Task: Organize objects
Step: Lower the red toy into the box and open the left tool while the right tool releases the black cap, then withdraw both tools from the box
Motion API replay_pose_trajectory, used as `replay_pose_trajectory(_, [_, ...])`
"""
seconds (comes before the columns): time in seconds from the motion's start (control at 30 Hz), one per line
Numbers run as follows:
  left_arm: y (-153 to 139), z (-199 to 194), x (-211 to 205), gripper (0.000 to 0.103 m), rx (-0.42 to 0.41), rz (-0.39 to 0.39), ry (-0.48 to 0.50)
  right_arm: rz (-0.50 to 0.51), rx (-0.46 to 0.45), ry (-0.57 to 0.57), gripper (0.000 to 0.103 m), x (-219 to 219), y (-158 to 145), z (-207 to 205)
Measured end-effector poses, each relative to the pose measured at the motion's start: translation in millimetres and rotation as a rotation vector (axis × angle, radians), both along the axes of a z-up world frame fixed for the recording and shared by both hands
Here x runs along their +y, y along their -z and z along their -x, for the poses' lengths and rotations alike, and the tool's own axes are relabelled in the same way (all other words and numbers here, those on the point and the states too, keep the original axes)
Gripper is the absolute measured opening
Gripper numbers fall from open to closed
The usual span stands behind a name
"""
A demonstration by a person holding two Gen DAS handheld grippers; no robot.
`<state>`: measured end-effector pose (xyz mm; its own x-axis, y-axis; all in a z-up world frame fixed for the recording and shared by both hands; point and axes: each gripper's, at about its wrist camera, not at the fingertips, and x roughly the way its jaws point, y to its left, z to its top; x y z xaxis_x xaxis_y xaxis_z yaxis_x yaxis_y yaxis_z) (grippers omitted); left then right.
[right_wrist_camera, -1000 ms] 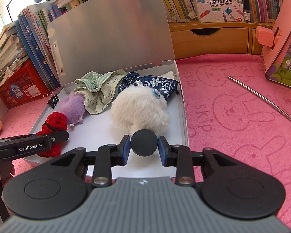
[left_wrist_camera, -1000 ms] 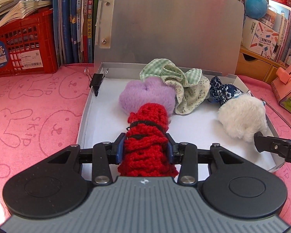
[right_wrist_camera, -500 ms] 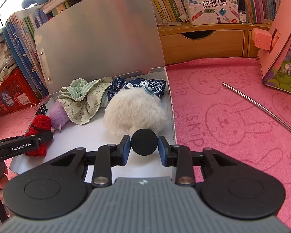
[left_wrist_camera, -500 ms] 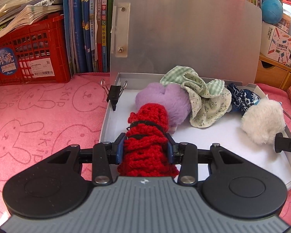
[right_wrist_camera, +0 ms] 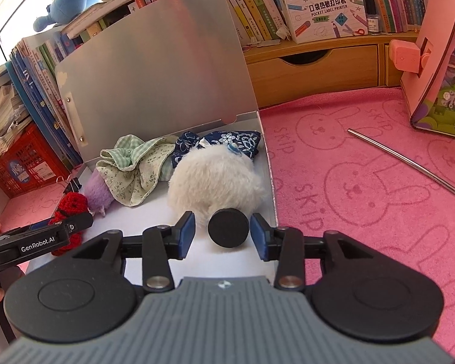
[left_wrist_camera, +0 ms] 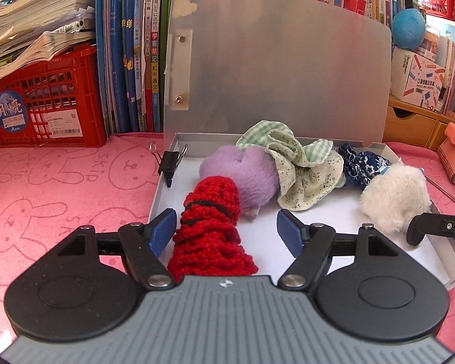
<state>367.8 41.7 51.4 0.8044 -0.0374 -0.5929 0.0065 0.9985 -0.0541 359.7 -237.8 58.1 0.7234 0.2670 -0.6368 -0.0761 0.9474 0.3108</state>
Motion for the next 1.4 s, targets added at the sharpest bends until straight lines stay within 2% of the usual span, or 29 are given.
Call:
replay_pose_trajectory(0.23, [-15.3,21.2,-6.5,0.084,-0.032,0.016,0.026,-0.003,-0.022,-0.012,0.063,-1.3,-10.1,16.4])
replay_pose_trajectory(0.67, [-40.6,87.8,-29.4,0.087,-0.099,0.002,0.136,0.101,-0.095,-0.109,0.065,11.2,-27.5,73.0])
replay_pose_trajectory(1.03, [-39.8,160.4,-42.3,0.087,-0.121,0.036,0.225,0.113,-0.134,-0.153,0.066,6.3,-30.9,126.9])
replay_pose_trajectory(1.2, [-33.3,188.2,-45.2,0.089,-0.113,0.024,0.233,0.118,-0.146,-0.159,0.067,1.0,-25.5,151.0])
replay_pose_trajectory(1.4, [-24.3,216.1,-43.2,0.089,-0.110,0.056,0.234,0.125,-0.160,-0.164,0.067,-3.9,-20.0,175.9])
